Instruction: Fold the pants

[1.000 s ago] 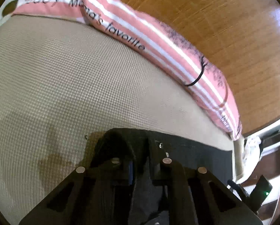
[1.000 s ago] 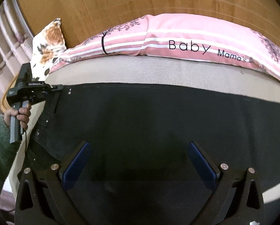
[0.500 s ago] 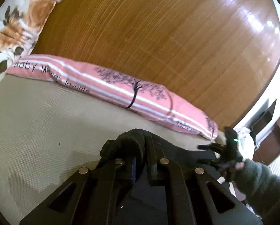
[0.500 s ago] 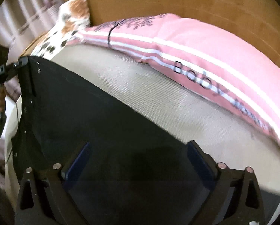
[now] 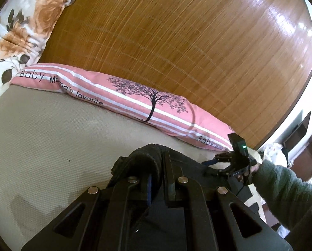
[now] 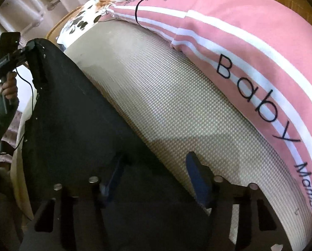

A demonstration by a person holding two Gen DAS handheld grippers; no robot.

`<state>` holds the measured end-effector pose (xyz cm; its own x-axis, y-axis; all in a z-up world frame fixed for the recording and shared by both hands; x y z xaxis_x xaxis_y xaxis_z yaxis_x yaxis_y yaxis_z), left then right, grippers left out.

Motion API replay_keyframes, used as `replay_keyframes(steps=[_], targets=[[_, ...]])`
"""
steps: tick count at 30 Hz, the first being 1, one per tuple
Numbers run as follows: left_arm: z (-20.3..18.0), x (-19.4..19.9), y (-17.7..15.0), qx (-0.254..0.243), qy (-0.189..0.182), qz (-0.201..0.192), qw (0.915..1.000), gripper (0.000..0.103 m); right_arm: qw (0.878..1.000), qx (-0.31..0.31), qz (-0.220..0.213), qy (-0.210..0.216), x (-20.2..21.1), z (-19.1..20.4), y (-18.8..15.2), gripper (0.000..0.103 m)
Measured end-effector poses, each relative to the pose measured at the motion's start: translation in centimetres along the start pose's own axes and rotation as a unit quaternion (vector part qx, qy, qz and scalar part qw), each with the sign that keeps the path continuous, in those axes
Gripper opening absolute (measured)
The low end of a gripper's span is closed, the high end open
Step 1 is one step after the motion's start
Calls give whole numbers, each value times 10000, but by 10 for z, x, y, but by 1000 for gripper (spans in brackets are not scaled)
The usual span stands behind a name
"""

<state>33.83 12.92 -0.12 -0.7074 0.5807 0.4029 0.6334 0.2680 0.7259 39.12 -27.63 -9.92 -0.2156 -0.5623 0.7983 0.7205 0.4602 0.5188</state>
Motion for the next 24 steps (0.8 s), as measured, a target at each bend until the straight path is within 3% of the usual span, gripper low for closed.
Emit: replay_keyframes(steps=[2,4,11,20,24], targets=[[4,-2,0,54,34,33,10000,8,10000,-26,-29,1,0,-1,0,45],[6,-5,-1,63,72,56,9999,8,10000,-83,-31,32,2,0,-1,25],[10,-9,-2,85,121,43,9999,8,9998,0,135,-124,4,13,-6,24],[2,3,0,-52,-218,-99,9997,8,9987,186,355,301,-4,8,-1,29],[3,4,0,-36,-199,-116,9997,8,9983,237,322,429,-7,6,1,28]])
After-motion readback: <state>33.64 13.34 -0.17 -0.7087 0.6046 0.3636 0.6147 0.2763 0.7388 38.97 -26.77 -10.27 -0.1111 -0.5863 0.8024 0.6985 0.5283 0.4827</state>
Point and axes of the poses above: each gripper's, at about its wrist camera, not at the fingertips, and x roughly against the way its jaws point, z to its left, y to its top, the point moved 1 cm from there along -x, roughly the way its jaws point, and after that the axes turned 11 degrees about -z, right-handed, at the moved point
